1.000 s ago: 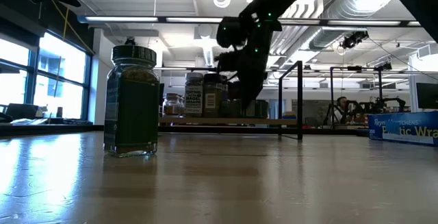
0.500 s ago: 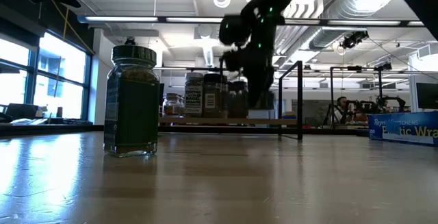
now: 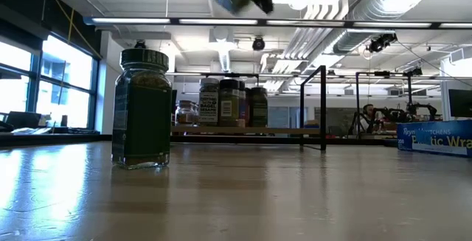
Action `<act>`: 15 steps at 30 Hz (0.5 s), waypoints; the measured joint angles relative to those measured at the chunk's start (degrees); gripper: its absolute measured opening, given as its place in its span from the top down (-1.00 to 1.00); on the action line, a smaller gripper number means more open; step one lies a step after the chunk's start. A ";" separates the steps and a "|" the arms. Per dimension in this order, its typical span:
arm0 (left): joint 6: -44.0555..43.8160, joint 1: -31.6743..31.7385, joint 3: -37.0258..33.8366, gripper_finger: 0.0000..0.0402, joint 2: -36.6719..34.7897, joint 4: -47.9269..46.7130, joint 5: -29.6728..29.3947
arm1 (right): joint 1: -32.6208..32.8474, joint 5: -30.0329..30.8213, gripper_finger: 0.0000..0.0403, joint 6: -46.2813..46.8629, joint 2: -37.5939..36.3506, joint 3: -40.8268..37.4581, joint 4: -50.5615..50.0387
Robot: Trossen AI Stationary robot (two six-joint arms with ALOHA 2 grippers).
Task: Shelf spices
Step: Put the top green seasoning bottle on the shelf aligned with the other green seasoning bottle
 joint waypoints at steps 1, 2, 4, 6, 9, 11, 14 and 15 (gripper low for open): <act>-0.80 -0.22 -1.08 -0.41 0.22 4.23 0.60 | 0.78 0.69 0.10 0.98 -0.26 0.00 4.17; -2.02 -0.48 -2.25 -0.41 0.62 8.80 1.30 | 1.52 1.68 0.10 1.72 -0.38 0.01 8.21; -4.50 -1.58 -4.27 -0.41 1.85 16.96 1.93 | 2.83 3.86 0.10 2.44 -0.40 0.07 14.61; -5.93 -3.18 -6.41 -0.41 3.27 23.20 1.68 | 3.86 6.02 0.10 2.82 -0.31 0.06 18.98; -6.58 -6.09 -8.45 -0.41 6.41 31.20 1.41 | 4.80 7.84 0.10 2.35 -0.29 0.04 25.37; -7.41 -8.66 -9.19 -0.41 9.08 35.99 1.24 | 4.78 6.04 0.10 2.14 -0.29 0.04 30.29; -8.10 -13.09 -9.10 -0.41 12.91 42.72 0.26 | 4.59 1.72 0.10 1.74 -0.46 0.04 33.10; -7.69 -14.53 -8.74 -0.41 14.05 44.96 -1.15 | 4.57 1.26 0.10 1.66 -0.75 0.04 32.75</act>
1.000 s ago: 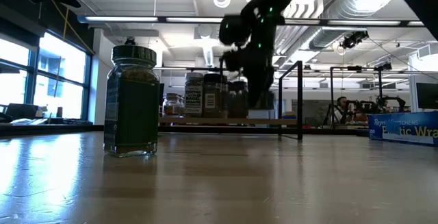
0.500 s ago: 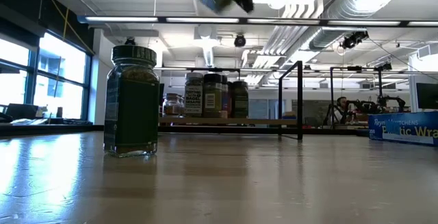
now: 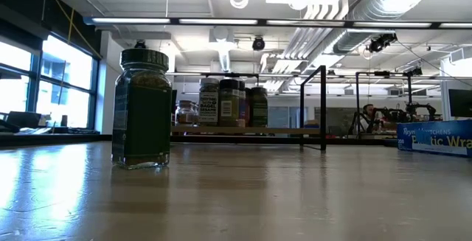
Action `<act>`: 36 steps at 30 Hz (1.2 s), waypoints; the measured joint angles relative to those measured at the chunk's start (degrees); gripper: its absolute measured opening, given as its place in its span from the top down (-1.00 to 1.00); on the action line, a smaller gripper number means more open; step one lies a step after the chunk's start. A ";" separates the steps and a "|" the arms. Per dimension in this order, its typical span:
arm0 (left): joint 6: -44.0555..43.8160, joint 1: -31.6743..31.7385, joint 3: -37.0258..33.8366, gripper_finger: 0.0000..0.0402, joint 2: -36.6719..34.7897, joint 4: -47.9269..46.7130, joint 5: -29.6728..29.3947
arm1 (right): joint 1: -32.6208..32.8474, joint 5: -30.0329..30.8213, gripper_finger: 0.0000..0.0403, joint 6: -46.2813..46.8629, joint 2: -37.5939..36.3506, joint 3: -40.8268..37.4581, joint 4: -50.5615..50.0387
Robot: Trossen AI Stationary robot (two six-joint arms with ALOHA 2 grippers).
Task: Shelf spices
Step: Put the top green seasoning bottle on the shelf aligned with the other green seasoning bottle
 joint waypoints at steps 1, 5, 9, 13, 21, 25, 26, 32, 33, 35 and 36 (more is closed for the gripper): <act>0.82 -1.54 0.48 -0.41 1.02 1.86 -1.87 | 0.00 -0.26 0.10 -0.37 -0.21 -0.02 -0.11; 3.86 -7.46 2.11 -0.41 4.00 5.40 -9.90 | -0.20 0.10 0.10 -4.03 -2.66 -0.04 0.50; 4.40 -12.14 2.50 -0.41 6.42 6.38 -15.59 | -1.21 0.98 0.10 -5.76 -4.91 -0.02 1.60; 3.93 -16.06 2.52 -0.41 10.41 10.27 -16.94 | -2.65 -0.43 0.10 -7.04 -5.45 -0.02 4.18; -1.27 -16.64 2.52 -0.42 17.87 19.69 -16.45 | -4.46 -3.40 0.10 -8.63 -5.56 -0.02 3.37; -2.05 -16.68 2.52 -0.47 19.43 21.79 -14.04 | -4.87 -4.05 0.10 -9.27 -5.58 -0.02 1.43; -1.67 -16.92 2.52 -0.49 19.86 22.97 -14.06 | -4.88 -4.17 0.10 -9.36 -5.56 -0.02 0.83; -0.61 -17.03 2.52 -0.52 20.33 28.18 -14.62 | -4.88 -4.89 0.10 -10.88 -5.56 -0.02 -1.87; -0.62 -17.02 2.52 -0.52 20.18 28.21 -14.74 | -4.88 -4.89 0.10 -10.91 -5.55 -0.02 -2.14; -0.57 -17.03 2.52 -0.51 20.16 28.11 -15.04 | -4.88 -4.87 0.10 -10.84 -5.54 -0.02 -2.11; -0.33 -17.03 2.52 -0.49 20.18 28.02 -15.08 | -4.88 -4.87 0.10 -10.68 -5.54 -0.02 -1.90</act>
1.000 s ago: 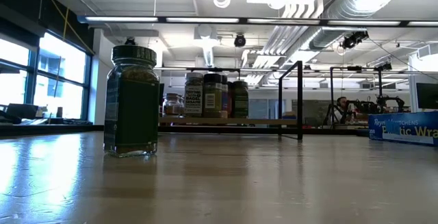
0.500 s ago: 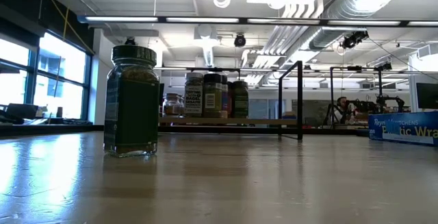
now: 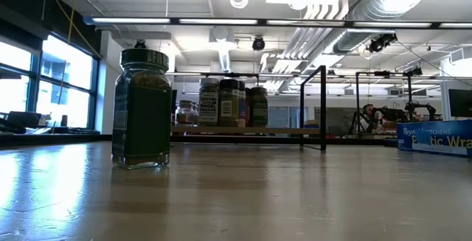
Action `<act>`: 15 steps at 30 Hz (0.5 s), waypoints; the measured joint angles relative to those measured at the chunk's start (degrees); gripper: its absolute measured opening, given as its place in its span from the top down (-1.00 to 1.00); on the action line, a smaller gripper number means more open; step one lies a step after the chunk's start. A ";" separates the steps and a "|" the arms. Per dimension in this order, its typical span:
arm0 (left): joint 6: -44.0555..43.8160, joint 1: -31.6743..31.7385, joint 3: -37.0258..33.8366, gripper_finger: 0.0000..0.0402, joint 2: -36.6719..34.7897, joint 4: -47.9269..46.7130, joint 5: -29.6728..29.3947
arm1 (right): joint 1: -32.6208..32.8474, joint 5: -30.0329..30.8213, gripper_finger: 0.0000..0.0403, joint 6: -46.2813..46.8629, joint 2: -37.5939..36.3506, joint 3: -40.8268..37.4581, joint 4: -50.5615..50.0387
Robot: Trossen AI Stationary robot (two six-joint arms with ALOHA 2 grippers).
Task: Shelf spices
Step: Put the top green seasoning bottle on the shelf aligned with the other green seasoning bottle
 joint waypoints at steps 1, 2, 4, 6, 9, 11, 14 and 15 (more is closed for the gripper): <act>0.21 0.00 0.00 -0.47 0.14 0.02 0.00 | 0.00 0.00 0.10 0.03 -0.02 0.00 0.13; 0.22 0.00 0.00 -0.45 0.33 0.04 0.04 | 0.00 0.00 0.10 0.02 -0.02 0.00 0.12; 0.19 -0.12 0.00 -0.41 0.82 0.04 0.11 | 0.00 0.02 0.10 0.19 -0.02 0.00 -0.03; 0.20 -0.45 0.00 -0.37 1.30 -0.02 -0.16 | 0.00 0.02 0.10 0.29 0.00 0.00 -0.01; 0.19 -0.57 0.00 -0.31 1.95 1.17 -0.29 | 0.00 0.02 0.10 0.81 -0.02 0.00 0.17; 0.18 -0.57 0.00 -0.27 2.09 1.22 -0.26 | 0.01 0.08 0.10 1.47 -0.01 0.00 0.31; 0.17 -0.57 0.00 -0.19 2.12 1.28 -0.35 | 0.02 0.09 0.10 1.72 -0.02 0.00 0.44; 0.17 -0.57 0.00 -0.15 2.12 1.40 -0.34 | 0.00 0.08 0.10 1.74 -0.02 0.00 0.45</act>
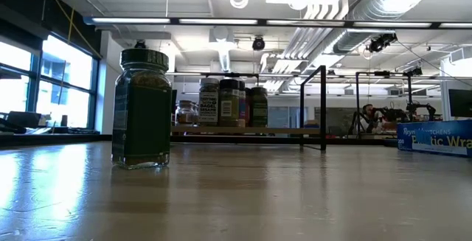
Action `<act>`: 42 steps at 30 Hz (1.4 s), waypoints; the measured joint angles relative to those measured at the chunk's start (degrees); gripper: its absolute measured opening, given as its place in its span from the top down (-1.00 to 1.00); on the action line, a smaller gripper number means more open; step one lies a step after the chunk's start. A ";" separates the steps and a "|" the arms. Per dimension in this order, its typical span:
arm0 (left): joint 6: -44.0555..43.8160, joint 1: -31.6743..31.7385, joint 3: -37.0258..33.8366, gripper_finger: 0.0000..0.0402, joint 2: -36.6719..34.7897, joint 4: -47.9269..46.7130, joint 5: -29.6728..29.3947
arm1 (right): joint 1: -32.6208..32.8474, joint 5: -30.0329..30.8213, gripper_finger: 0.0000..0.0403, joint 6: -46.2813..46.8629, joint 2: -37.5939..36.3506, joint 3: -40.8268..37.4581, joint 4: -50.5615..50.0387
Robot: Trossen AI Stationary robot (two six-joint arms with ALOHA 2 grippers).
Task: Shelf spices
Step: Put the top green seasoning bottle on the shelf aligned with the other green seasoning bottle
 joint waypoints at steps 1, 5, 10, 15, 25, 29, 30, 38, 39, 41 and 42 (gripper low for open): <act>0.05 0.00 0.00 -0.11 0.00 0.17 0.22 | 0.00 0.08 0.10 0.09 0.00 0.00 0.04; 0.63 0.03 0.00 0.04 0.00 0.41 0.35 | 0.02 1.36 0.10 2.56 0.01 0.00 -0.01; 0.23 -0.13 0.00 0.04 0.00 0.22 0.71 | 0.02 1.59 0.04 3.82 0.00 0.00 -0.65; -0.35 -0.23 -0.02 0.04 -0.79 -3.84 1.83 | -0.26 1.85 -0.37 3.50 -0.01 0.02 -2.38; 3.66 -0.39 -0.02 0.04 -3.98 -14.60 -0.15 | -2.05 0.84 -0.48 -0.20 -3.41 0.02 -5.62; 4.61 -0.44 -0.02 0.04 -4.13 -16.51 -0.36 | -2.03 0.90 -0.48 -1.55 -3.67 1.56 -7.15; 4.75 -0.57 -0.02 0.04 -4.11 -16.79 -0.45 | -2.03 0.90 -0.48 -1.55 -3.34 2.22 -7.33; 6.19 -1.84 -0.07 0.04 -4.02 -20.23 -2.57 | -2.01 -0.79 -0.49 -1.45 -1.56 3.84 -10.74; 6.19 -1.84 -0.07 0.04 -4.02 -20.37 -2.63 | -2.01 -1.94 -0.49 -1.53 -1.47 3.87 -10.80; 6.19 -1.81 -0.07 0.04 -4.02 -21.08 -2.90 | -1.80 -3.47 -0.49 -1.55 -0.82 3.87 -11.16; 6.16 -1.79 -0.07 0.04 -4.02 -21.52 -2.98 | -1.74 -3.54 -0.49 -1.50 -0.60 3.87 -11.24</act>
